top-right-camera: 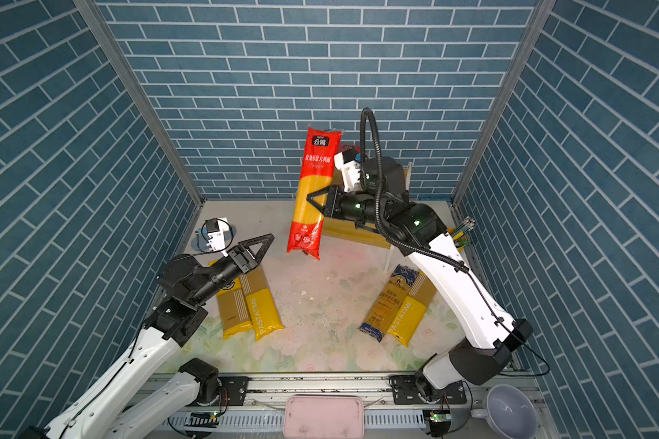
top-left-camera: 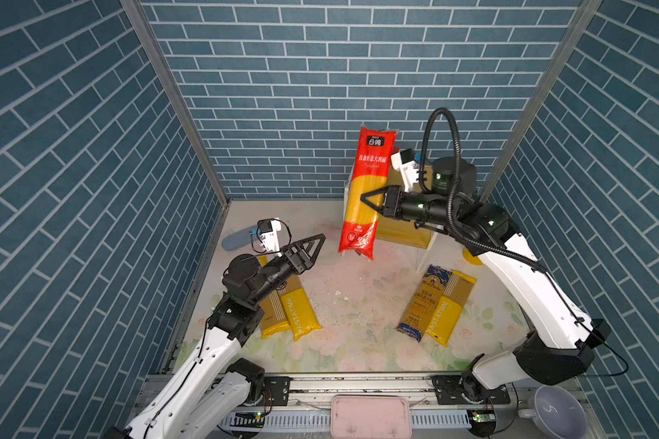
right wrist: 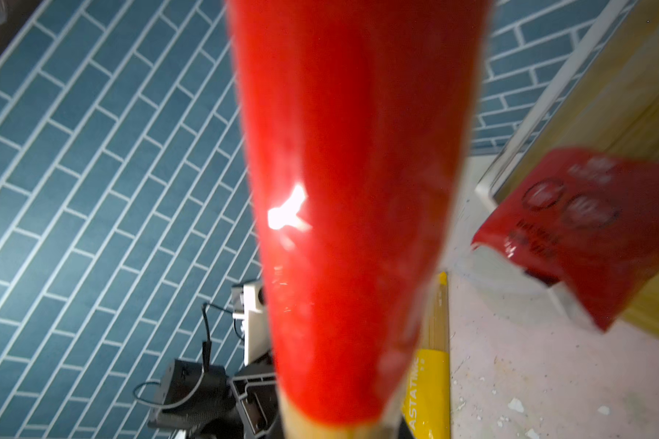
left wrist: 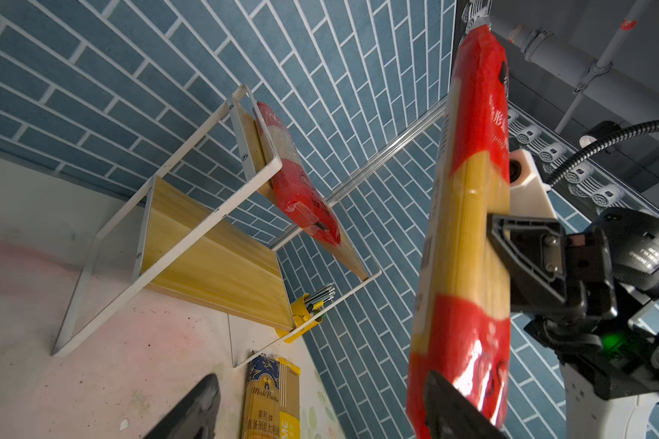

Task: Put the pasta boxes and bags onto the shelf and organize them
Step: 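Carry the red bag to the shelf with the right gripper while the left releases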

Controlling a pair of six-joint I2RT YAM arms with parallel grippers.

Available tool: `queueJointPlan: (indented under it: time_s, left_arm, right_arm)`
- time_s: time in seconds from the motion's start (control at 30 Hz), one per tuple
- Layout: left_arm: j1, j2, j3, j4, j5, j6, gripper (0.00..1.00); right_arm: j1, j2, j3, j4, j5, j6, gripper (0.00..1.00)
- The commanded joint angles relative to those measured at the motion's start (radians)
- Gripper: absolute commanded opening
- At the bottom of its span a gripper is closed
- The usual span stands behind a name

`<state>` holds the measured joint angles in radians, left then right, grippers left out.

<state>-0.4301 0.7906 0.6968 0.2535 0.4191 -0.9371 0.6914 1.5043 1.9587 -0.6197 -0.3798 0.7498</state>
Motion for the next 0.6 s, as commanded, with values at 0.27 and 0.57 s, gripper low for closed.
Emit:
queueJointPlan:
  time_s: [0.27, 0.57]
  left_arm:
    - [-0.137, 0.03, 0.041, -0.121, -0.112, 0.169, 0.84]
    - [-0.247, 0.071, 0.004, -0.067, -0.179, 0.164, 0.84]
  right_arm:
    - [-0.279, 0.125, 0.364, -0.13, -0.002, 0.039, 0.0]
    - [-0.427, 0.215, 0.348, -0.063, -0.175, 0.184, 0.0]
